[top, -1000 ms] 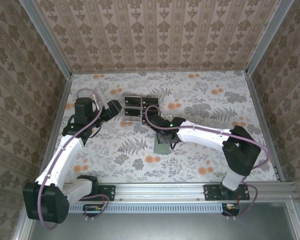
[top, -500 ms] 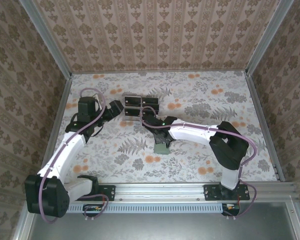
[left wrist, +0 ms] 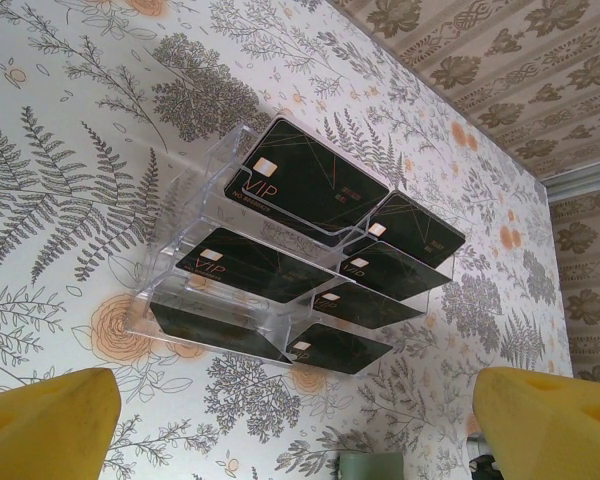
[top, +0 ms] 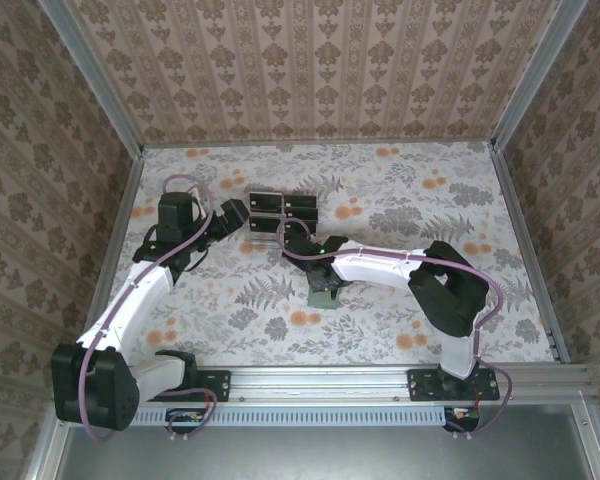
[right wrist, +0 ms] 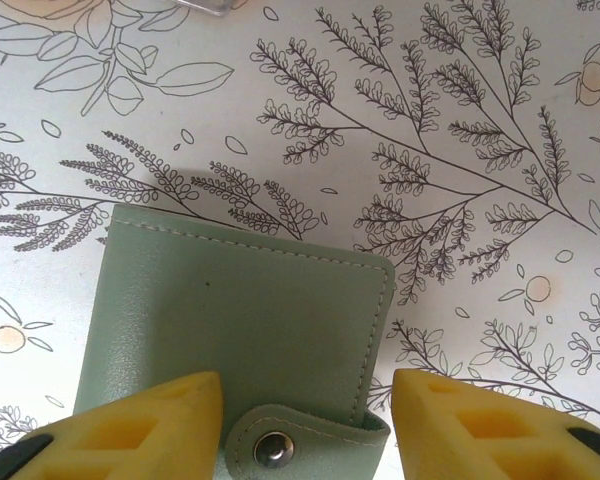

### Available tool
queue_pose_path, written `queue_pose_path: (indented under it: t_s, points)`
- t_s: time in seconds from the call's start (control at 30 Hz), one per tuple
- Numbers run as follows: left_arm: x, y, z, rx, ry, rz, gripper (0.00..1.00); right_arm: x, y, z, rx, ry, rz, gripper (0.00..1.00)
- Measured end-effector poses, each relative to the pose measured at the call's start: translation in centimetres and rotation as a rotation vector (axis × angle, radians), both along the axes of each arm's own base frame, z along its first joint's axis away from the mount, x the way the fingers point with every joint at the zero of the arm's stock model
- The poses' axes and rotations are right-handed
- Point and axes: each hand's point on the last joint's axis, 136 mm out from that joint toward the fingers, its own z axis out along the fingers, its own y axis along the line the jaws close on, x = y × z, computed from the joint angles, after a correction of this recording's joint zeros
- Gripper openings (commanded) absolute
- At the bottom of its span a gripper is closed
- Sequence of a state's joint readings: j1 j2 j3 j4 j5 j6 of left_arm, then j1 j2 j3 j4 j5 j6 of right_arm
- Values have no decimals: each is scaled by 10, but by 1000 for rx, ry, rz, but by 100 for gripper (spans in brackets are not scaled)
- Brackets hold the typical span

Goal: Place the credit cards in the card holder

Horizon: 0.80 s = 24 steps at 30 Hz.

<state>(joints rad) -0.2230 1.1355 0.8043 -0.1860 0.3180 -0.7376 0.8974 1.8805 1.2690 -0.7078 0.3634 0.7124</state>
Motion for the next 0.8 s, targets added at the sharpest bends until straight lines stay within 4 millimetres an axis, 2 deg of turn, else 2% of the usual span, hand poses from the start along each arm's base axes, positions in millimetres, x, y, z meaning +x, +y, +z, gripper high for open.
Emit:
queue_pose_path:
  t_s: [0.1,0.33,0.47,0.67,0.8]
  points:
    - [0,0,0,0,0,0,100,-1,0,0,-1,1,1,45]
    - [0,0,0,0,1,0,100,-6,-2,-4,-13,10,9,56]
    - [0,0,0,0,1,0,100,-8,0,0,-6,4,18,58]
    - [-1,-1,0,0,1,-4,100,-11,7,13,25,-19,34,59]
    - [-1,-2,0,0,1,-6,100,-13,7,13,27,-21,35,57]
